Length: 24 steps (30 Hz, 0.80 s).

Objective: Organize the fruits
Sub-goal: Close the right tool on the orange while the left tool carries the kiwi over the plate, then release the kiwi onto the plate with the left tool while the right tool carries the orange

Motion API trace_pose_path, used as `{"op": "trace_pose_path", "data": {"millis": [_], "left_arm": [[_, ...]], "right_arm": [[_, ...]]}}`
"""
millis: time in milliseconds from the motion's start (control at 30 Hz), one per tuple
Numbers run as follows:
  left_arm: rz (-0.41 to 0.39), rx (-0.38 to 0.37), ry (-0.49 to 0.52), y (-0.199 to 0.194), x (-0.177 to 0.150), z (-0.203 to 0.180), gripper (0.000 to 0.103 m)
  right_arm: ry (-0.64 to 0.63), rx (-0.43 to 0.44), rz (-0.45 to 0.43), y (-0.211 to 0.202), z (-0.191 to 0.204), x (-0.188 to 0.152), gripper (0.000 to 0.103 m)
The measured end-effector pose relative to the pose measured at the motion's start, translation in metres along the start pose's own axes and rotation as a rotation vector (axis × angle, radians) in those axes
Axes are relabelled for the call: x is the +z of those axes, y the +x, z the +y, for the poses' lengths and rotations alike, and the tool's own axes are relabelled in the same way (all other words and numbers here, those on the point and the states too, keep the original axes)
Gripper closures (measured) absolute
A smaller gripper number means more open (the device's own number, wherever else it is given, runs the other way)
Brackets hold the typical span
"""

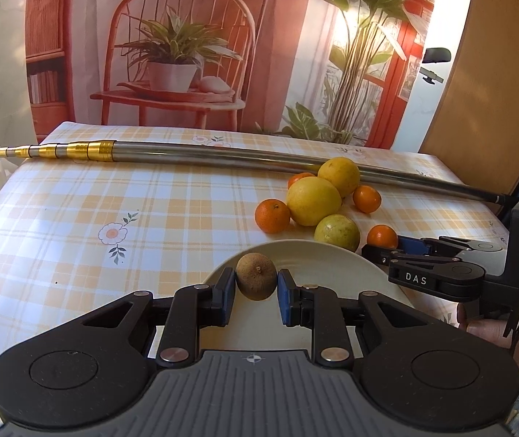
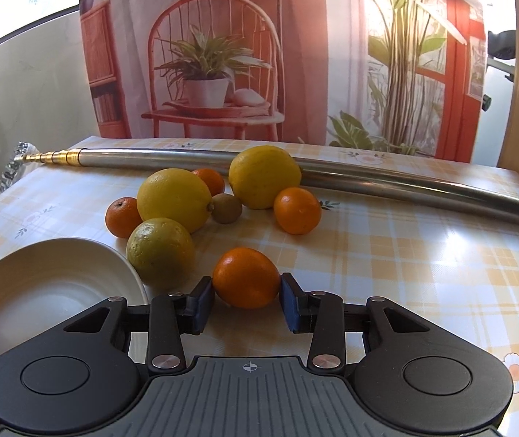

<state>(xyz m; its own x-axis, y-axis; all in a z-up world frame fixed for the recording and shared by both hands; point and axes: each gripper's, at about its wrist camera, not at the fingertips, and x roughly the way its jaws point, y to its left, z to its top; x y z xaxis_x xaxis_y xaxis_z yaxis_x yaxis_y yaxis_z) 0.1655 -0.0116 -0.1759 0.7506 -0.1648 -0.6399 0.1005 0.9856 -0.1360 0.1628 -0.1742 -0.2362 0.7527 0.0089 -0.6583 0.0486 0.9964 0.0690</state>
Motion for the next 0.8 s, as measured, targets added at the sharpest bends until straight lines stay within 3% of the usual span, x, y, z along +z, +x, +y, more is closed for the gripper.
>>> {"op": "trace_pose_path", "data": {"millis": [800], "left_arm": [[0.018, 0.019, 0.005, -0.013, -0.006, 0.003, 0.077]], "right_arm": [[0.068, -0.002, -0.063, -0.012, -0.007, -0.003, 0.068]]}}
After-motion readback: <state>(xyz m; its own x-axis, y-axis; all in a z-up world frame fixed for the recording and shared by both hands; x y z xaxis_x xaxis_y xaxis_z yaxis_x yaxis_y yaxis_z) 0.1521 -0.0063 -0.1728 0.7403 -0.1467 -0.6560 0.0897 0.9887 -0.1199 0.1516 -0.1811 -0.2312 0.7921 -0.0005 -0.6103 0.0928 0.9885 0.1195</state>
